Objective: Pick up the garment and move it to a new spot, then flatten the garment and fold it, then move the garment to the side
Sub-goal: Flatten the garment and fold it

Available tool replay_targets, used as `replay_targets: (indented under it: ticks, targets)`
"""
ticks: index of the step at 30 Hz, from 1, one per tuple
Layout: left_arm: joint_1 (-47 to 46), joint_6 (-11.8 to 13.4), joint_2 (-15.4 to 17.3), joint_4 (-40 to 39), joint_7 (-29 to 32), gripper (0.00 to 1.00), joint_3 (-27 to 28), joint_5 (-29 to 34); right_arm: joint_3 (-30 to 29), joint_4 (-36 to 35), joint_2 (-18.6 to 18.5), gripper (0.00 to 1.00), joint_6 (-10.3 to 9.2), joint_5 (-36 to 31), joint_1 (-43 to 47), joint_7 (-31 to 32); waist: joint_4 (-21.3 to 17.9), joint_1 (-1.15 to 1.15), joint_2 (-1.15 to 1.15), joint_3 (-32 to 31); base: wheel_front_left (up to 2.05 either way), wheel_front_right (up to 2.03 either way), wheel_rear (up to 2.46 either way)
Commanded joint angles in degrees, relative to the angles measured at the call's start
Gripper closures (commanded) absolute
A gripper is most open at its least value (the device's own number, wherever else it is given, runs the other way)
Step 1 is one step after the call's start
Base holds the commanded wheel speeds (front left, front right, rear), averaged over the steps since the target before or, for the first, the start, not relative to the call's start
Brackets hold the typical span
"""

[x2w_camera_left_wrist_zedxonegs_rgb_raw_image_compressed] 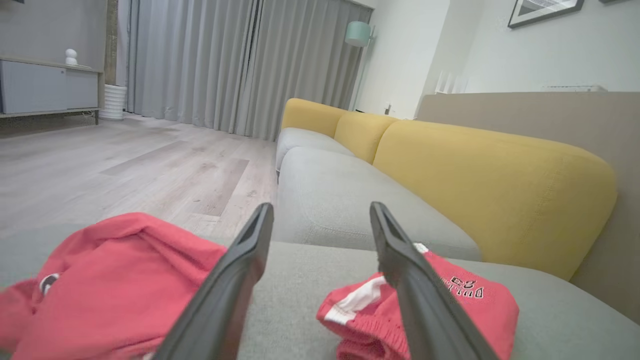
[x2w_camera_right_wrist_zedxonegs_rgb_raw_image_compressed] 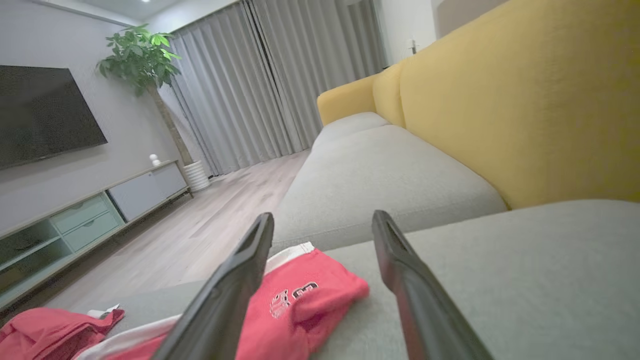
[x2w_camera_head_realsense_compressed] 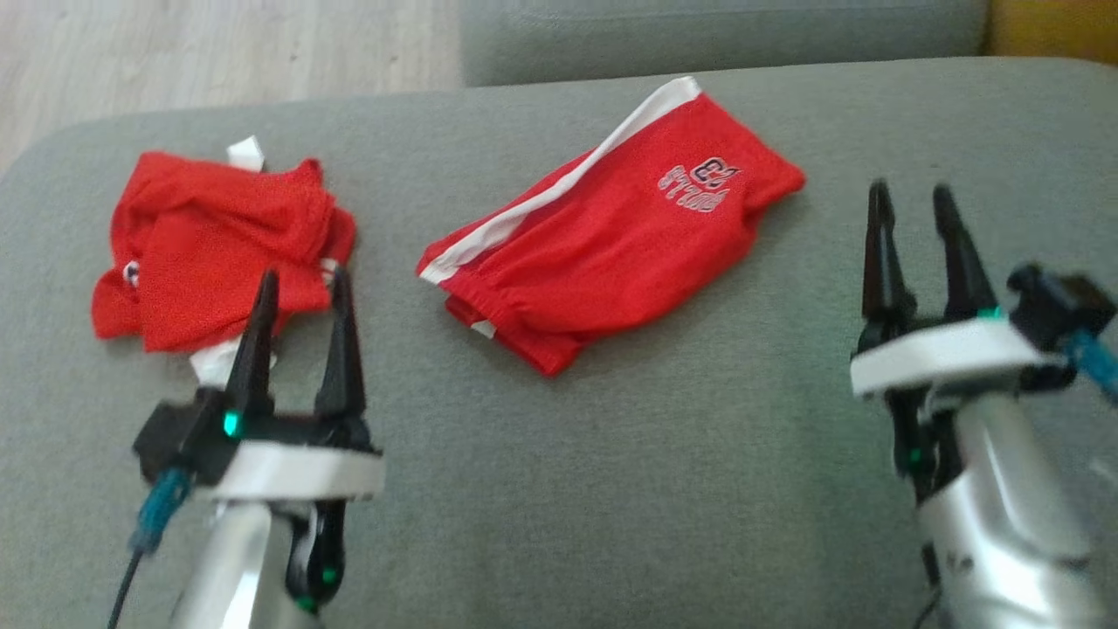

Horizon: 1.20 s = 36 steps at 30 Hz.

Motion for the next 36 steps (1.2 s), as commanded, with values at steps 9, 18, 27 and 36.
replay_targets:
  ticks: [9, 18, 27, 36]
  targets:
    - [7.3, -1.57, -2.56, -1.66, -0.29, 0.0, 6.13, 5.15, -1.29, -9.7, 2.26, 0.0, -0.05, -0.59, 11.49, -0.6, -1.57, 0.01, 0.0, -2.01, 0.0, 0.0, 0.0]
    - [6.64, -2.13, -2.91, -1.99, -0.29, 0.0, 6.19, 5.23, -1.0, -7.78, 2.28, 0.0, -0.05, -2.22, 11.6, -0.61, -0.36, 0.01, 0.0, -1.88, 0.0, 0.0, 0.0]
    - [3.8, -2.25, -2.93, -2.51, -0.29, 0.0, 2.91, 4.86, -4.89, -0.55, 2.28, 0.0, -0.05, -4.69, 3.0, 1.78, 3.04, 0.01, 0.0, 2.79, 0.0, 0.0, 0.0]
    - [-0.93, -2.33, -2.93, -1.94, -0.29, 0.0, -1.79, 3.85, -15.46, 14.28, 1.03, 0.0, -0.05, -3.83, -14.1, 12.41, 10.12, 0.01, 0.0, 9.93, 0.0, 0.0, 0.0]
